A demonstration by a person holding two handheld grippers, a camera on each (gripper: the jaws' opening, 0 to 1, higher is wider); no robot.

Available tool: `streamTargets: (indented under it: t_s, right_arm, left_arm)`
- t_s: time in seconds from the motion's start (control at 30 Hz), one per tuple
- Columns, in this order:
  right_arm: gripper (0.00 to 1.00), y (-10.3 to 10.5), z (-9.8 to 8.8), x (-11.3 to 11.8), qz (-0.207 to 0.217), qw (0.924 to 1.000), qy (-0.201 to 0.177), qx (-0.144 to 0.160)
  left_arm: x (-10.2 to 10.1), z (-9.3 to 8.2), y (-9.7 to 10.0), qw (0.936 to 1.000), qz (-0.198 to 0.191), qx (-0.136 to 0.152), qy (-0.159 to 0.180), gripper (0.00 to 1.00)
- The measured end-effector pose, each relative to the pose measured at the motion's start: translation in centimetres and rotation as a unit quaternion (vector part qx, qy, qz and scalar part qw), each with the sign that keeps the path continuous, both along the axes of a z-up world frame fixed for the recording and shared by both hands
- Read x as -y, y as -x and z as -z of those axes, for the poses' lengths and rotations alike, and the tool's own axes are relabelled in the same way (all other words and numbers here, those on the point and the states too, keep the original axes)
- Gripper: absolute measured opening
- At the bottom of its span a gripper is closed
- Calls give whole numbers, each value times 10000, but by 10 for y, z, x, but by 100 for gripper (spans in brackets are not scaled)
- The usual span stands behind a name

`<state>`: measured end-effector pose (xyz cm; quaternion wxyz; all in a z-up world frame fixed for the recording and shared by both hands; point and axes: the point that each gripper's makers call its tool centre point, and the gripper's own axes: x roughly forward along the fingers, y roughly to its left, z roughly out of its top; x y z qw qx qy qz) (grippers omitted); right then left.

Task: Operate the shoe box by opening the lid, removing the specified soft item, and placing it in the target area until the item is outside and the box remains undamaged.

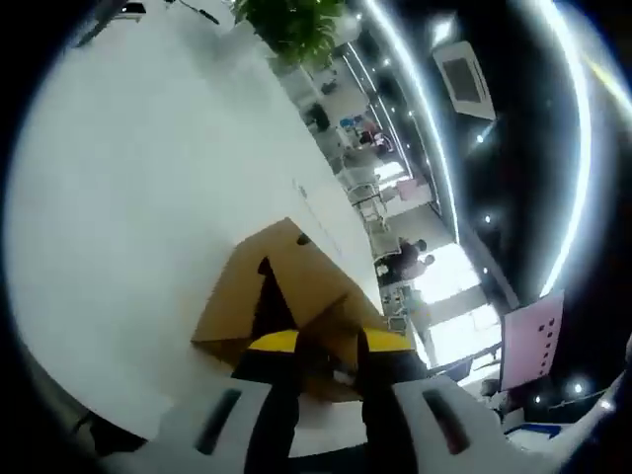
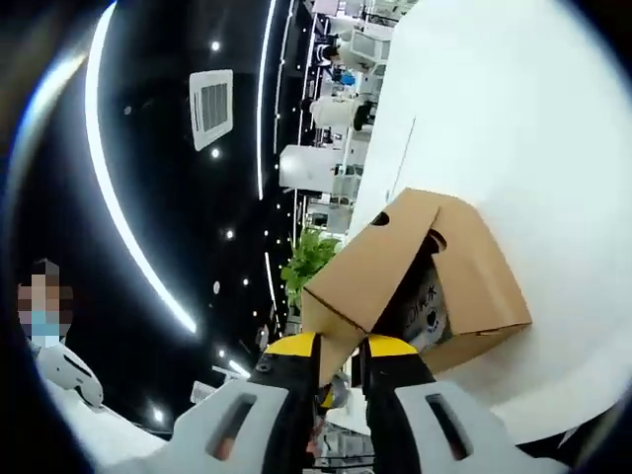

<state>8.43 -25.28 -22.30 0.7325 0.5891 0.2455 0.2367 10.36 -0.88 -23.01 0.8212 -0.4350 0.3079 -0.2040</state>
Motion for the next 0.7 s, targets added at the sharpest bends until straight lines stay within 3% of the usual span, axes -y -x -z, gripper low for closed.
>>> streamTargets:
  t_s: [0.1, 0.2, 0.27, 0.3, 0.4, 0.43, 0.57, 0.7]
  right_arm:
    - [15, -1, -5, -1, -45, 9999, 111, 91]
    - [15, -1, -6, -2, -55, 9991, 366, 190]
    - [16, 0, -1, -2, -123, 9969, 739, 247]
    - [17, 1, 2, -3, -177, 9950, 943, 274]
    - [18, 3, 2, -4, -185, 9934, 1098, 267]
    - [18, 2, 2, -4, -185, 9913, 1251, 368]
    - [19, 2, 6, -3, -330, 9782, 1972, 562]
    - [19, -3, -6, -3, -341, 9794, 1902, 591]
  left_arm:
    - [1, -4, 0, 9998, 78, 105, -123, 21]
    - [-2, -3, -1, 9963, 249, 358, -741, 23]
    - [-6, -1, -2, 9854, 377, 658, -1522, 26]
    - [-5, 0, -1, 9814, 480, 685, -1725, 27]
    - [-6, 6, 1, 9737, 644, 670, -2080, 28]
    - [-4, 4, 1, 9675, 723, 852, -2270, 28]
    - [-2, 1, 1, 9619, 717, 974, -2453, 28]
    - [-2, -9, -4, 9545, 740, 1324, -2566, 28]
